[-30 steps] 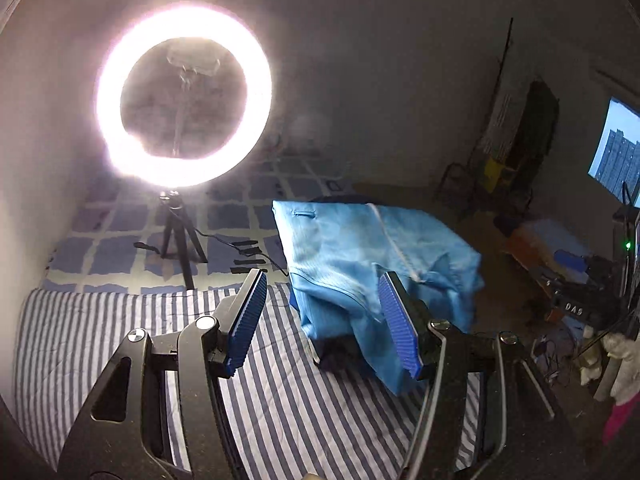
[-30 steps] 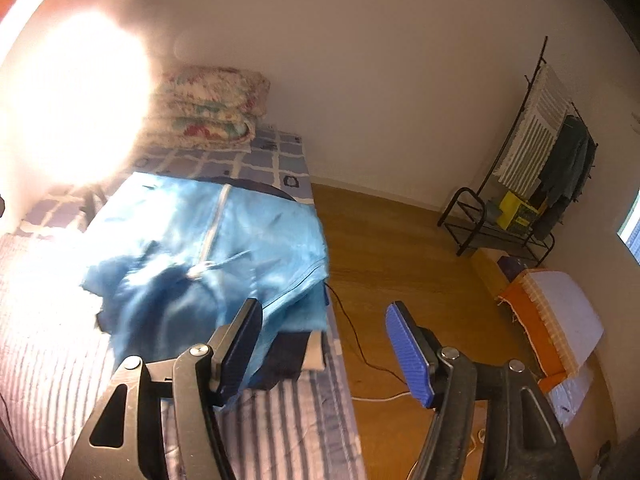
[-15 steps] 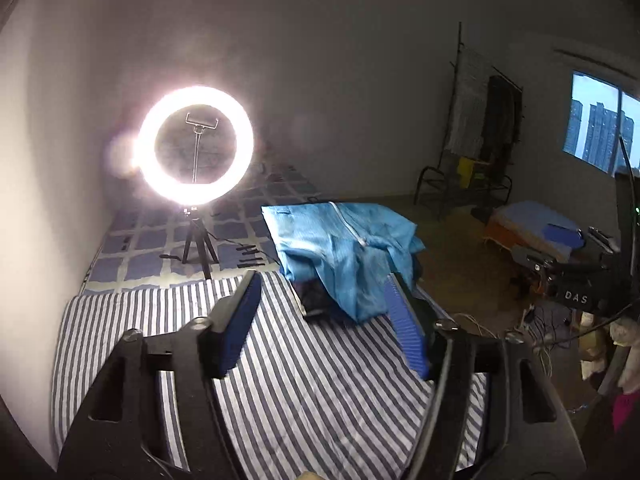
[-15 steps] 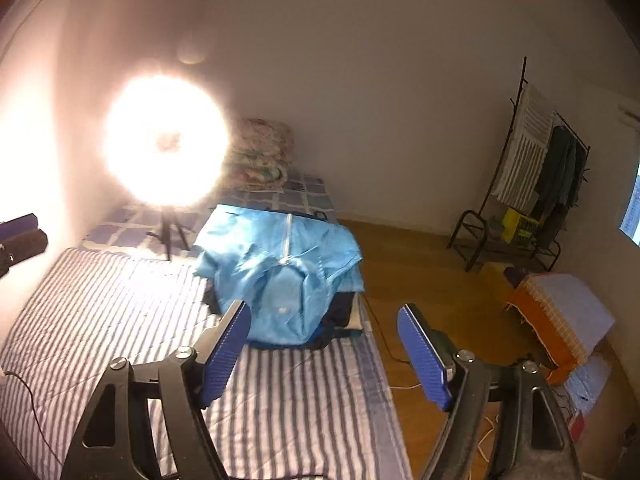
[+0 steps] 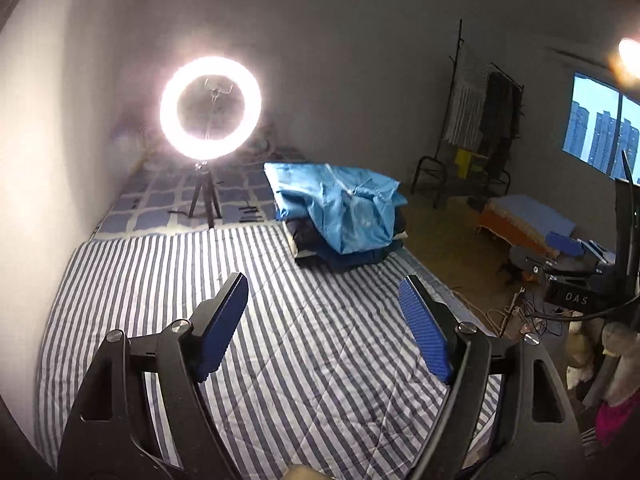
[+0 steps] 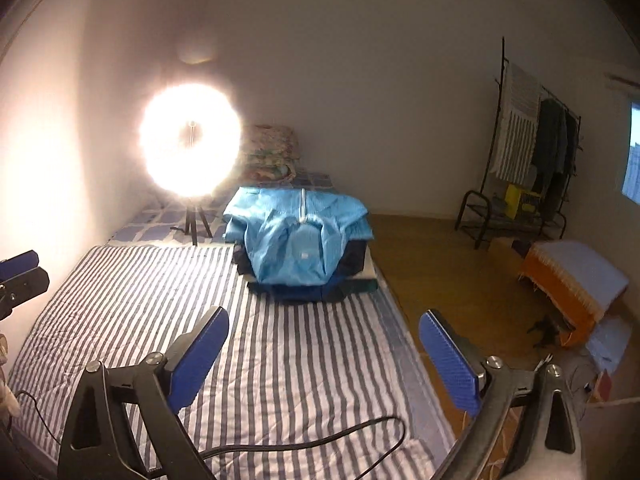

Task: Fold large clothes

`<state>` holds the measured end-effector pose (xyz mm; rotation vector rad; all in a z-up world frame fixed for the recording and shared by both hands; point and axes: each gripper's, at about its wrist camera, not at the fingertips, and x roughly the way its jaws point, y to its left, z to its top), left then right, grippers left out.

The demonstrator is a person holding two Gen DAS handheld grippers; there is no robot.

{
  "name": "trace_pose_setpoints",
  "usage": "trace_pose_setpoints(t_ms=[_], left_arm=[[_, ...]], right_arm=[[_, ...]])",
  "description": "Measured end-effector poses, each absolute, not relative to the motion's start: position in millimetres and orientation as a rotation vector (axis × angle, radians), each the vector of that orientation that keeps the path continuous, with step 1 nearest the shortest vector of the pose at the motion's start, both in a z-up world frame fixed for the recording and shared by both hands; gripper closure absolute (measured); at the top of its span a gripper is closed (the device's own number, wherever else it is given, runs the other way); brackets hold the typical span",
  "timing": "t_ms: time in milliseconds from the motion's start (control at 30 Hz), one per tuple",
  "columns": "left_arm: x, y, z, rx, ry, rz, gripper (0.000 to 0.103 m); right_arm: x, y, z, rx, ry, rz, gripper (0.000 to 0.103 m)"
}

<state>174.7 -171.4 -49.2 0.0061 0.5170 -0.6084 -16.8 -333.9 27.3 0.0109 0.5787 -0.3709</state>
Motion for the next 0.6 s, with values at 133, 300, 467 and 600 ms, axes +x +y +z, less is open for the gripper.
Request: trace_pose_setpoints(t_ms=[133,300,467,600], left_arm=[[164.0,-172.0,-53.6,0.042,0.489,-0.573,0.015],[149.1,-172.5,-53.3,0.084,0.416,-0.541,0.008],[140.6,-174.1,-55.6,0.112,0.388,-0.529,0.000],[139.4,-176.6,-60.9,0.135,0.380,-0.491,0.000]], right_arm=[[-26.8,-331.7,10.3,0.030,0.583,-0.379,0.005],[-31.8,-331.7,-1.9,0.028,0.570,-0.390,0.002],[-33.6,-332.9,-12.1,0.021,0.560,-0.396,0.000],[-34.5,-332.8,-18.7,0.031,0.556,-0.383,0.000]])
